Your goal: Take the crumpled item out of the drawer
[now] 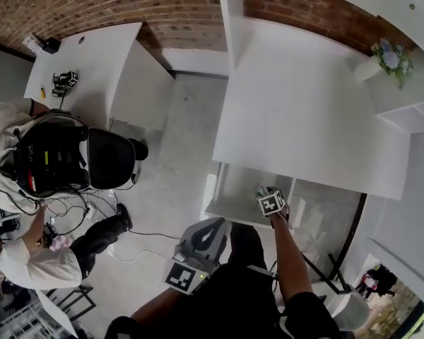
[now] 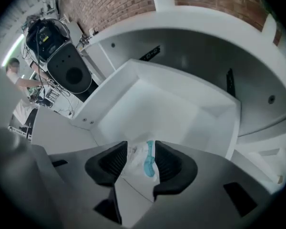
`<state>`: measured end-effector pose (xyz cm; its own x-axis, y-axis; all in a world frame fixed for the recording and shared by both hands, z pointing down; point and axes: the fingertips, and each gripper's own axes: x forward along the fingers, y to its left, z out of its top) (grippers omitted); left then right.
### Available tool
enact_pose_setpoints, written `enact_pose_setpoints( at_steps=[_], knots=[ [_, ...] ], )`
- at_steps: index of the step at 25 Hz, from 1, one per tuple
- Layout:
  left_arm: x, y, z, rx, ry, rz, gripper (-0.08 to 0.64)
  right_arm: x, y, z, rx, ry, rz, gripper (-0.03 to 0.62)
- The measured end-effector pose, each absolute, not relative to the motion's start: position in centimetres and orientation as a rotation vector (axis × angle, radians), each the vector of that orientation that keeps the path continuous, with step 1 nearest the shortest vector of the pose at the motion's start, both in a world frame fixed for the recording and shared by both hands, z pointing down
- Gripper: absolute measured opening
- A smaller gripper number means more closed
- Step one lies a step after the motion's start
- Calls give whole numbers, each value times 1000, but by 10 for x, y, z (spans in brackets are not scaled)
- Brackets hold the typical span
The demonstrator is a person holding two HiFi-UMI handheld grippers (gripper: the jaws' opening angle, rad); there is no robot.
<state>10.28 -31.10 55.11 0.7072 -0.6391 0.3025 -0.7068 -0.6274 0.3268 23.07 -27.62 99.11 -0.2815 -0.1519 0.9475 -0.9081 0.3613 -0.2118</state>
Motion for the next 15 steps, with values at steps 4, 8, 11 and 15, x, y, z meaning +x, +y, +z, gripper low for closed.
enact_pose_setpoints(
  at_steps=[4, 8, 11, 15],
  knots=[
    [106, -320, 564, 2459, -1052, 243, 25, 230, -275, 1026, 871, -1636, 1062, 213],
    [108, -322, 573, 2429, -1070, 267, 25, 226, -270, 1045, 813, -1612, 1089, 220],
    [107, -321, 578, 2410, -1084, 281, 25, 229, -262, 1058, 792, -1572, 1072, 205],
    [103, -320, 580, 2398, -1105, 281, 25, 232, -256, 1064, 789, -1537, 1072, 155]
  ],
)
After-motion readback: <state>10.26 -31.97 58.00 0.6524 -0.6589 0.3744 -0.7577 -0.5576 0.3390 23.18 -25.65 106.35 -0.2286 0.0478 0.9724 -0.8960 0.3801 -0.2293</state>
